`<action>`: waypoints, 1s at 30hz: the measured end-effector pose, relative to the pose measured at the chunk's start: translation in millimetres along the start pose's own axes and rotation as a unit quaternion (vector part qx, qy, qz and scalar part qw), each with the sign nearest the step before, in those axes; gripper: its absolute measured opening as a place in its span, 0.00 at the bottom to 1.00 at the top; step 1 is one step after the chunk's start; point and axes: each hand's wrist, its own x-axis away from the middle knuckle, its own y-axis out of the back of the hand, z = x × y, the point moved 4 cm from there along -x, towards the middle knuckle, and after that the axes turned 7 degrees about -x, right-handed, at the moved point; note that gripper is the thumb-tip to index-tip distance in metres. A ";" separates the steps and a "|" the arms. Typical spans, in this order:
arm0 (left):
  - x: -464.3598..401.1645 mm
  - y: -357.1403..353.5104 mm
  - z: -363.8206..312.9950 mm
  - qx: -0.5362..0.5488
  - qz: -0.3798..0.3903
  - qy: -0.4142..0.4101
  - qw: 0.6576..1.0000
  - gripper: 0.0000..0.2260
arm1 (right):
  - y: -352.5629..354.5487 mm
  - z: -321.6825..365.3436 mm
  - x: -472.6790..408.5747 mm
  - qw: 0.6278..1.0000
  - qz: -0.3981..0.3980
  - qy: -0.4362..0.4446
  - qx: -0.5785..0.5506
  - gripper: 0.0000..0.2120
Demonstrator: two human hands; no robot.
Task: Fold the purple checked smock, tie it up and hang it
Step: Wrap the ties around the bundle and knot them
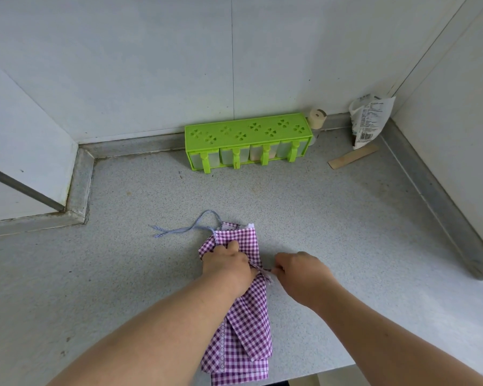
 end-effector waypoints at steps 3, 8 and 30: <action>5.8 1.9 0.6 0.005 -0.008 -0.019 1.000 0.29 | 6.9 0.3 0.4 0.999 -0.032 0.007 -0.013 0.13; 13.7 -1.8 5.6 0.050 -0.024 -0.072 0.996 0.26 | 28.5 8.3 -5.2 0.995 -0.082 0.007 -0.058 0.15; -1.4 2.4 15.6 0.404 -0.086 -0.035 0.910 0.07 | 11.5 28.6 -3.2 0.978 -0.122 0.079 -0.149 0.09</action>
